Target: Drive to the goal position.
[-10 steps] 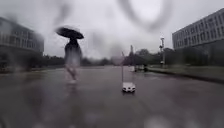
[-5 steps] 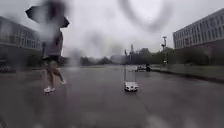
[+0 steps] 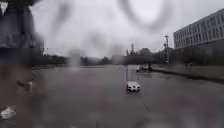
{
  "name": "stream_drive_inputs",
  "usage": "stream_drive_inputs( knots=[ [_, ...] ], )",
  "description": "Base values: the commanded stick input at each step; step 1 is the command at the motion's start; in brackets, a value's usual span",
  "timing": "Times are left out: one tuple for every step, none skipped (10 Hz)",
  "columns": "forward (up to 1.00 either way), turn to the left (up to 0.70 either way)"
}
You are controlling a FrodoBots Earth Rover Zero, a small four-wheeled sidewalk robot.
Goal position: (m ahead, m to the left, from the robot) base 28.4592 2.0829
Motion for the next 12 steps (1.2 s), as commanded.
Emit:
stream_drive_inputs(
  knots=[
    [1.0,0.0],
    [1.0,0.0],
    [1.0,0.0],
    [1.0,0.0],
    [1.0,0.0],
    [1.0,0.0],
    [1.0,0.0],
    [1.0,0.0],
    [1.0,0.0],
    [1.0,0.0],
    [1.0,0.0],
    [1.0,0.0]
  ],
)
